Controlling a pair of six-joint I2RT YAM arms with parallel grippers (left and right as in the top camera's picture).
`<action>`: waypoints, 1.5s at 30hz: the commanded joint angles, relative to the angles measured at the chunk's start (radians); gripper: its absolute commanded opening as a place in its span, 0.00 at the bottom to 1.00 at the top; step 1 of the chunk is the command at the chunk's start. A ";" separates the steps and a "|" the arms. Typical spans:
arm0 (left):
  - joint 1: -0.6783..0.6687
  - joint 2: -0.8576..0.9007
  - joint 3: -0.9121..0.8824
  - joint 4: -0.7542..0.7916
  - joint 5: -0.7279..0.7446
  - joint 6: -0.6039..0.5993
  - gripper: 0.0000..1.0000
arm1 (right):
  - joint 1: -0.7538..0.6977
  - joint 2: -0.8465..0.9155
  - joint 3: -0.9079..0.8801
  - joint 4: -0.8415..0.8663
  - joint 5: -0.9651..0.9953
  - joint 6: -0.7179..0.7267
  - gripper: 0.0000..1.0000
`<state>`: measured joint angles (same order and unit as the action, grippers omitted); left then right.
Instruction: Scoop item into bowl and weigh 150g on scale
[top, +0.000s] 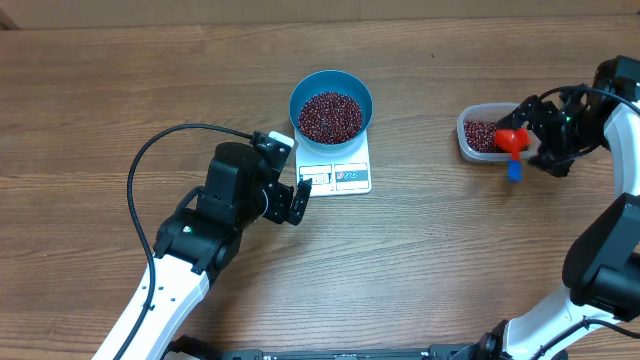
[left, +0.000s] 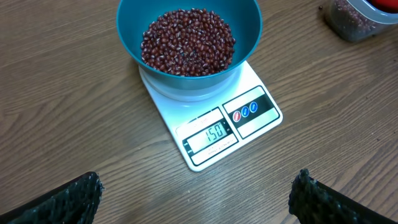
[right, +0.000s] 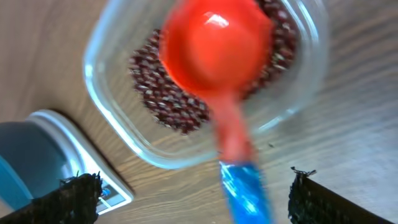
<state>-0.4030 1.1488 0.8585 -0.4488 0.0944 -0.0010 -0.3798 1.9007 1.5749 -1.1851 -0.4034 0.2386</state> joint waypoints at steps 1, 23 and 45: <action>0.003 0.008 -0.004 0.000 0.006 -0.010 0.99 | -0.002 -0.029 -0.005 -0.005 0.063 0.000 0.98; 0.003 0.008 -0.004 0.000 0.006 -0.010 0.99 | -0.001 -0.587 0.142 -0.270 0.058 -0.090 1.00; 0.003 0.008 -0.004 0.000 0.006 -0.010 1.00 | 0.013 -1.006 0.120 -0.449 0.123 -0.251 1.00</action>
<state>-0.4030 1.1488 0.8585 -0.4488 0.0944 -0.0010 -0.3767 0.9012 1.7077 -1.6691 -0.2413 0.0277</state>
